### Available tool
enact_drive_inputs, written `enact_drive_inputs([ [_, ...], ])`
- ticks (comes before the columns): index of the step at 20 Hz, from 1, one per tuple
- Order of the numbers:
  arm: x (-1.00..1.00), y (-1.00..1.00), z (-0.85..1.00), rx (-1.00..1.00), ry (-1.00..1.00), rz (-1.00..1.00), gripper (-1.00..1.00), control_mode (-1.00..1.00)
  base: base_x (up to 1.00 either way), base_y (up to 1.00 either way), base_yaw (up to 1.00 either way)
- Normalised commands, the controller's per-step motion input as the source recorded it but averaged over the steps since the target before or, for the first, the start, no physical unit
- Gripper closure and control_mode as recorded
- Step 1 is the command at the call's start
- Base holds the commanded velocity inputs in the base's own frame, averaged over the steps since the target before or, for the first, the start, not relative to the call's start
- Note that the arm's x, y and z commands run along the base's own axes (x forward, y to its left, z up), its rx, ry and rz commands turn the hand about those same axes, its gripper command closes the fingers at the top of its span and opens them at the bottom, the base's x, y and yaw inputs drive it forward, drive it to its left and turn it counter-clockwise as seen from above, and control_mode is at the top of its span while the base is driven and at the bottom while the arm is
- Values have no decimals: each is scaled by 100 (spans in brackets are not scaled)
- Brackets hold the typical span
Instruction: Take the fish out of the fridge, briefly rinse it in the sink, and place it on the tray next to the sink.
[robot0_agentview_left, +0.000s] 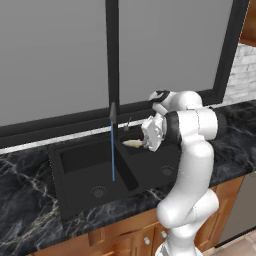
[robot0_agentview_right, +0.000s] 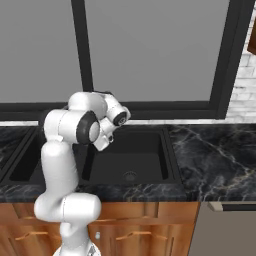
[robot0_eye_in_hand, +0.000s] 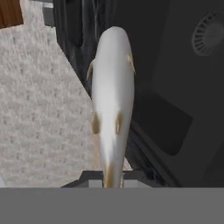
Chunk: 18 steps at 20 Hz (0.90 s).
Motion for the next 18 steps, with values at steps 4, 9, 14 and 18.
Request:
enact_drive_inputs([
  [4,30,78,-39,0,19,7,100,-100,0,0,0],
  [9,48,69,-14,0,6,2,100,-100,0,0,0],
  [14,63,35,-1,-3,-8,-9,100,-100,0,0,0],
  [18,56,4,0,-6,-11,-18,100,-100,0,0,0],
])
